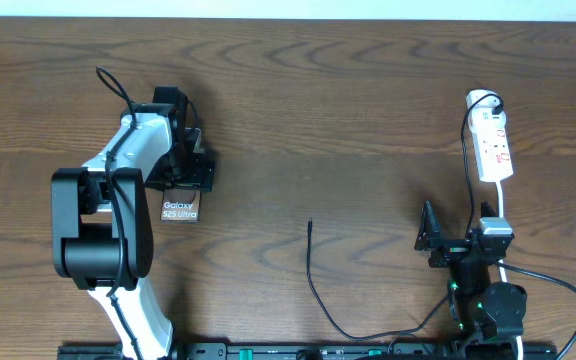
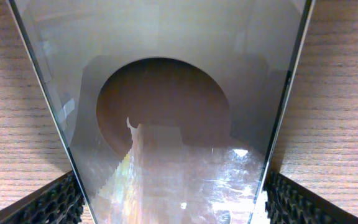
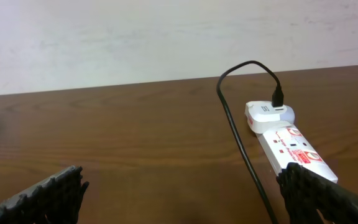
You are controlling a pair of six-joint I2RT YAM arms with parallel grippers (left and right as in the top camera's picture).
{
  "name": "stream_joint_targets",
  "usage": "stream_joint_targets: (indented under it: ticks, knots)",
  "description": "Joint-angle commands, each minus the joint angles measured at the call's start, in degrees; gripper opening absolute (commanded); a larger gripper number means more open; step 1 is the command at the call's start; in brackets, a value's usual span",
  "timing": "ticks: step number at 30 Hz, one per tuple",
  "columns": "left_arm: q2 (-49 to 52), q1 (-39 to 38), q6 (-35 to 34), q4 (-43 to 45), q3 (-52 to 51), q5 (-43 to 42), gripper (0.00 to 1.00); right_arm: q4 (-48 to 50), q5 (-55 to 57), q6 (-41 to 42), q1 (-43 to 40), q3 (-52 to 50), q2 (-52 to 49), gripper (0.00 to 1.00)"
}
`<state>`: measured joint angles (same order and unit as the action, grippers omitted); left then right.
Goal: Plug charger to phone and switch on socket
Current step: 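Lower the left gripper and close it on the phone's sides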
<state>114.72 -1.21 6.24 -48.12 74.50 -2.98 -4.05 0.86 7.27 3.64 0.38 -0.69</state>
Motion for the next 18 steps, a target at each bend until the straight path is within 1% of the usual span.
stream_joint_targets:
  ticks: [1,11,18]
  knots:
    - [1.66,0.28,0.13,-0.39,-2.40,0.46,0.89,-0.24,-0.37,0.83,0.44,-0.07,0.20,0.99]
    - [1.66,0.28,0.13,2.08,-4.46,0.46,0.89,-0.24,-0.37,0.83,0.44,-0.07,0.20,0.99]
    - [1.66,0.28,0.13,2.21,-4.55,0.46,0.89,-0.24,-0.37,0.83,0.44,-0.07,0.20,0.99]
